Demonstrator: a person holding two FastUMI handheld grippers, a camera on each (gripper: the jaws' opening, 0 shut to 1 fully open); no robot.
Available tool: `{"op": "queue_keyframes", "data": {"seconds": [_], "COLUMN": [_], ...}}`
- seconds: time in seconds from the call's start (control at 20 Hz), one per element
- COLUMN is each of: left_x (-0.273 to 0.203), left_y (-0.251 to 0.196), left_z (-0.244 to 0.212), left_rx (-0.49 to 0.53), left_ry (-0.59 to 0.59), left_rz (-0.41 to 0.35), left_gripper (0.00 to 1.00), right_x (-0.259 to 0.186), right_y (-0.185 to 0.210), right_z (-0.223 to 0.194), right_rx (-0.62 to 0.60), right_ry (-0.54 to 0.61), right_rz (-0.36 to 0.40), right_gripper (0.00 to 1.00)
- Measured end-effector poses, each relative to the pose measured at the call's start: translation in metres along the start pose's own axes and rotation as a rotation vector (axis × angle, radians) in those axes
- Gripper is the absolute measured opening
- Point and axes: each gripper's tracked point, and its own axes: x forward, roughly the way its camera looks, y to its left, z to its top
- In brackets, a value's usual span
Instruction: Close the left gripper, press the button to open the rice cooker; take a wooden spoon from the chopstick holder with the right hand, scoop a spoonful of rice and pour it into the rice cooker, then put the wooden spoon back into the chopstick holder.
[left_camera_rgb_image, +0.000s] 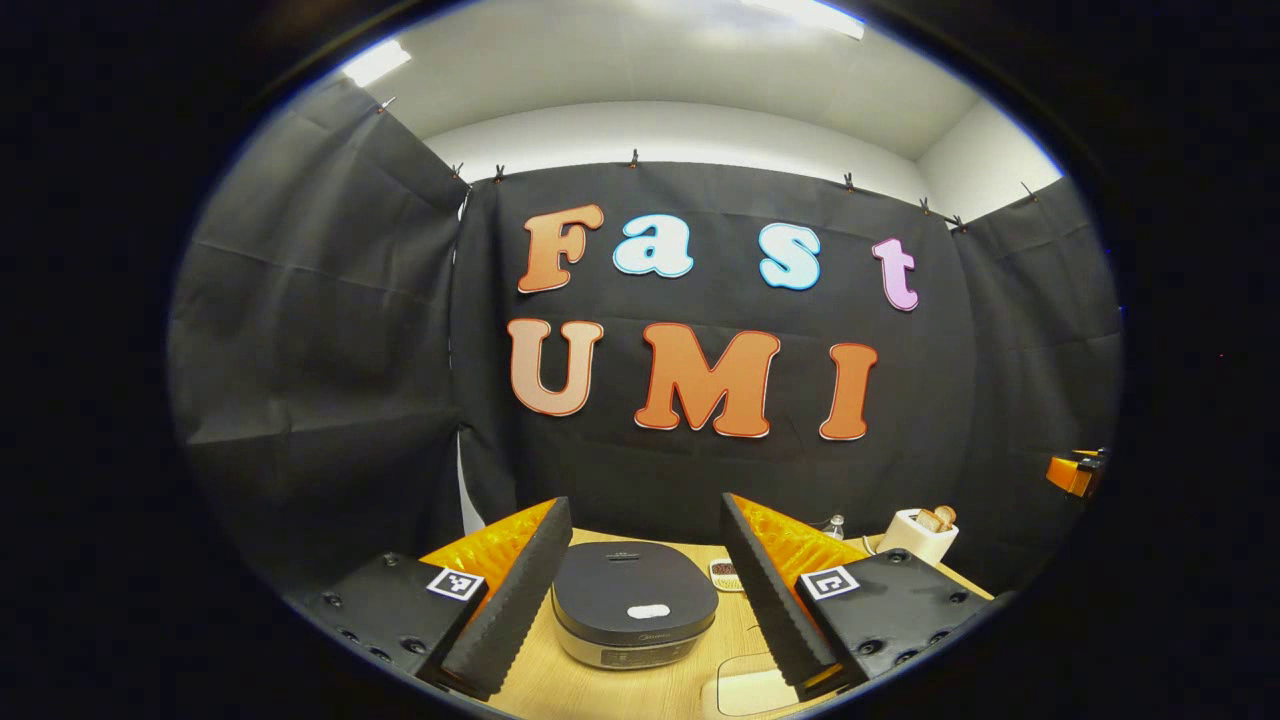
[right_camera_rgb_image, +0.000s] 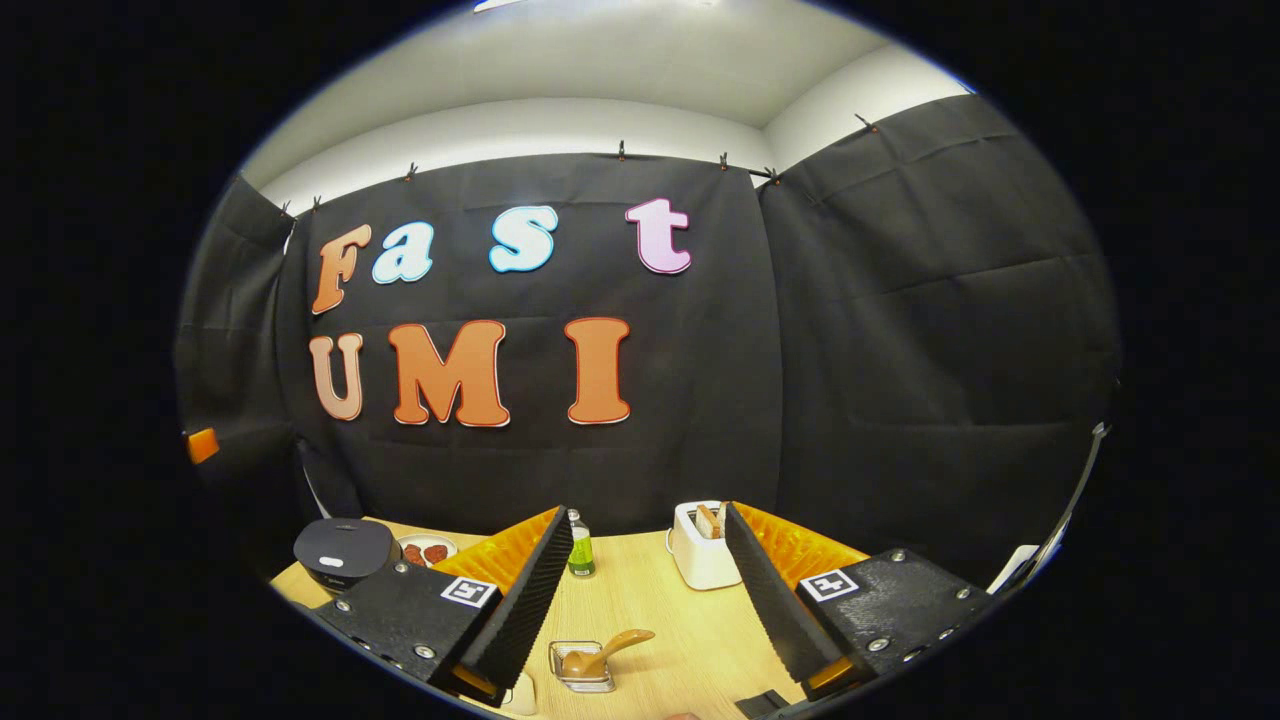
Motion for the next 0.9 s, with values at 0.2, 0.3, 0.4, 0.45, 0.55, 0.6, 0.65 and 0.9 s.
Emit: {"op": "queue_keyframes", "data": {"seconds": [0.2, 0.3, 0.4, 0.45, 0.55, 0.6, 0.65, 0.9], "left_x": [-0.003, -0.005, -0.003, -0.001, 0.005, 0.009, 0.015, 0.054], "left_y": [0.000, -0.001, 0.004, 0.002, -0.008, -0.009, -0.011, -0.024], "left_z": [-0.002, -0.002, -0.002, -0.003, -0.020, -0.031, -0.039, -0.079], "left_rx": [0.013, 0.016, 0.009, -0.002, -0.018, -0.021, -0.027, -0.039], "left_ry": [0.010, 0.014, 0.012, 0.017, 0.076, 0.101, 0.124, 0.194], "left_rz": [-0.006, -0.024, -0.011, -0.026, -0.060, -0.068, -0.076, -0.116], "left_gripper": [0.86, 0.64, 0.41, 0.29, 0.06, 0.05, 0.04, 0.04], "right_x": [-0.002, -0.002, -0.003, -0.002, -0.002, -0.001, -0.001, 0.000], "right_y": [0.002, 0.001, 0.002, 0.001, 0.000, -0.001, -0.003, -0.005], "right_z": [-0.002, -0.001, -0.003, -0.004, -0.006, -0.006, -0.005, -0.010], "right_rx": [-0.016, -0.026, -0.029, -0.027, -0.031, -0.034, -0.034, -0.016], "right_ry": [0.005, 0.001, 0.005, 0.009, 0.014, 0.014, 0.012, 0.026], "right_rz": [0.006, 0.002, 0.002, 0.002, 0.000, -0.002, -0.004, -0.009], "right_gripper": [0.95, 0.95, 0.95, 0.95, 0.95, 0.95, 0.95, 0.95]}}
